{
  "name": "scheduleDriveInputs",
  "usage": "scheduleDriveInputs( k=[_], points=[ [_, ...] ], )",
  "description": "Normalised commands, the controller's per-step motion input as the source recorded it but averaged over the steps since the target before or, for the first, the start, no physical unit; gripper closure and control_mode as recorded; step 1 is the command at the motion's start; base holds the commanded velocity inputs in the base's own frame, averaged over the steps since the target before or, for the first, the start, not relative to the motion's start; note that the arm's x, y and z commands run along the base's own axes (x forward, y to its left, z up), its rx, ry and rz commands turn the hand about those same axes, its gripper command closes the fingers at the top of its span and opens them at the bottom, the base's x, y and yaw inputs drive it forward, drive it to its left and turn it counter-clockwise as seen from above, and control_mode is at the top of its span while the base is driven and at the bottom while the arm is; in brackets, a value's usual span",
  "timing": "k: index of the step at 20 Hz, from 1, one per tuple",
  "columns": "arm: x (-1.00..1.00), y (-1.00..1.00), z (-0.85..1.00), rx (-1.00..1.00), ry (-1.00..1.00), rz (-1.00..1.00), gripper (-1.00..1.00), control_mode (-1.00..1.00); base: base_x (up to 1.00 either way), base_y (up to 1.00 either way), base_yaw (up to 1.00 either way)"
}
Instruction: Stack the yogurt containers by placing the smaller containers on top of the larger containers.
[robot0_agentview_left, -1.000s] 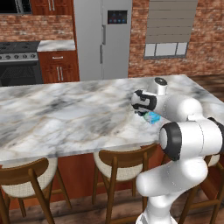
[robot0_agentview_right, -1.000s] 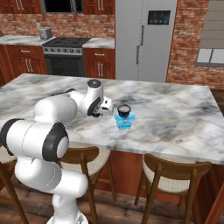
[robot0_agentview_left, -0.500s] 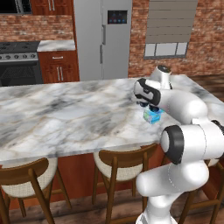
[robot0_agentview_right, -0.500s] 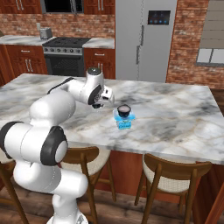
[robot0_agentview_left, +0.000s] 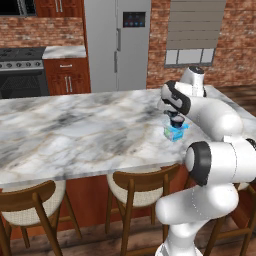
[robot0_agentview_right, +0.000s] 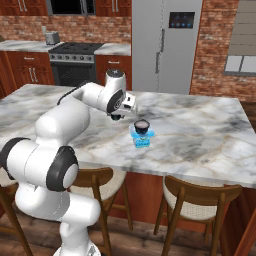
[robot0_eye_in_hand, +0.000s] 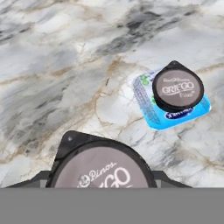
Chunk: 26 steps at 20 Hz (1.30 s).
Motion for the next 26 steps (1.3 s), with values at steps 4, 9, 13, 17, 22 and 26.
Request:
scheduleDriveInputs(
  k=[4,9,13,17,22,26],
  points=[
    [-0.02,-0.32,0.05,0.0,0.05,0.0,1.0,-1.0,0.0,0.0,0.0],
    [0.0,-0.32,0.0,0.0,0.04,0.0,1.0,-1.0,0.0,0.0,0.0],
    [0.0,-0.28,0.0,0.0,0.0,0.0,1.0,-1.0,0.0,0.0,0.0],
    [0.0,-0.18,0.0,0.0,0.0,0.0,1.0,-1.0,0.0,0.0,0.0],
    [0.01,-0.11,0.0,0.0,0.0,0.0,1.0,-1.0,0.0,0.0,0.0],
    [0.07,-0.07,0.0,0.0,-0.01,0.0,1.0,-1.0,0.0,0.0,0.0]
  ],
)
